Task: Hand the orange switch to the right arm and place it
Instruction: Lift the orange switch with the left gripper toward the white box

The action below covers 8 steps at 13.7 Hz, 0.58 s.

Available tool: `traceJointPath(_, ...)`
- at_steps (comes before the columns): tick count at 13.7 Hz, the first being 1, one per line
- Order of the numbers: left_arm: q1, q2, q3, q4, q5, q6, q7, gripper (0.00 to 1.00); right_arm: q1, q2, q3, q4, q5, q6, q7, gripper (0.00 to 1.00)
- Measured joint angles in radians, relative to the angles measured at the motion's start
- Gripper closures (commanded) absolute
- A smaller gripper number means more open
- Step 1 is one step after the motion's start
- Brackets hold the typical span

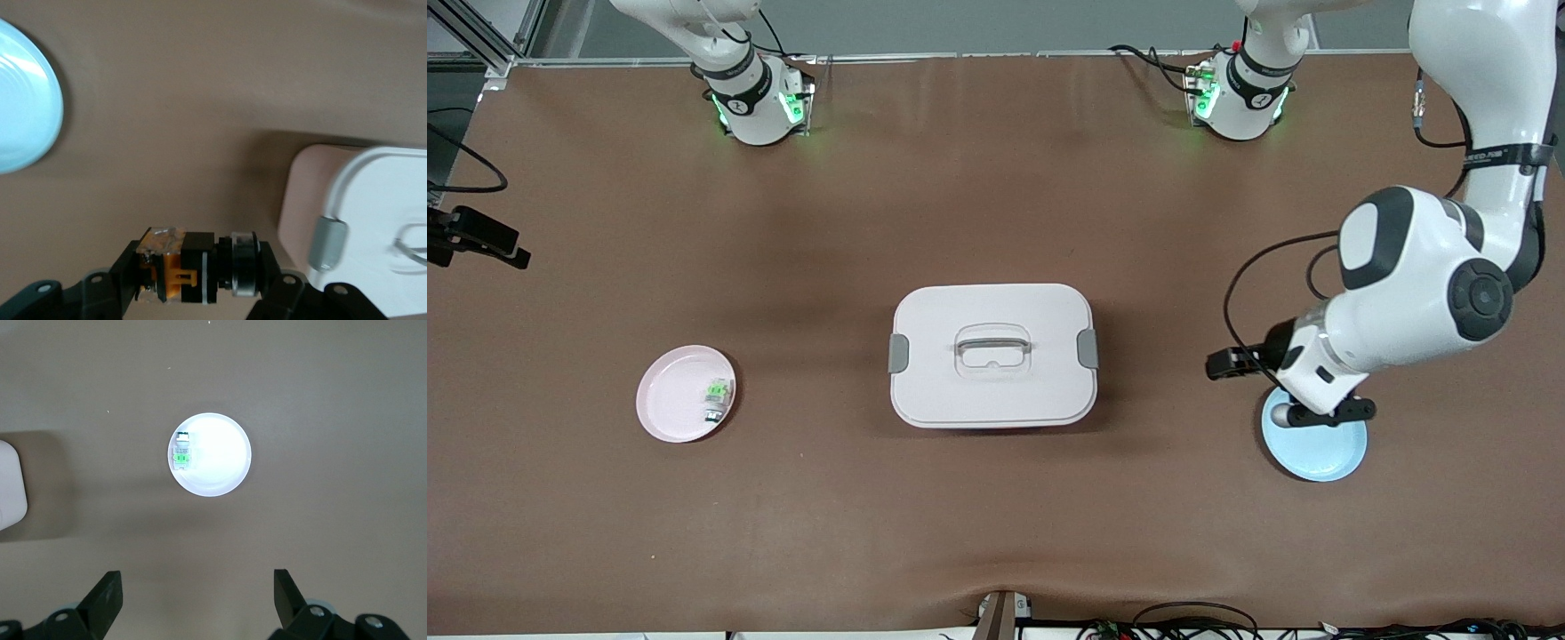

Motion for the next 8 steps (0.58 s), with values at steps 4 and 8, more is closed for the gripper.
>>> traceJointPath(4,-0.009,-0.002,-0.126,0.016,-0.057,-0.009,-0.316,1.0,0.0,0.0,0.003,0.013,0.0,0.001,0.0,0.0)
traceJointPath(8,-0.031,-0.002,-0.221,0.038,-0.063,-0.012,-0.609,1.0,0.0,-0.001,0.009,0.042,0.0,0.001,0.0,0.0)
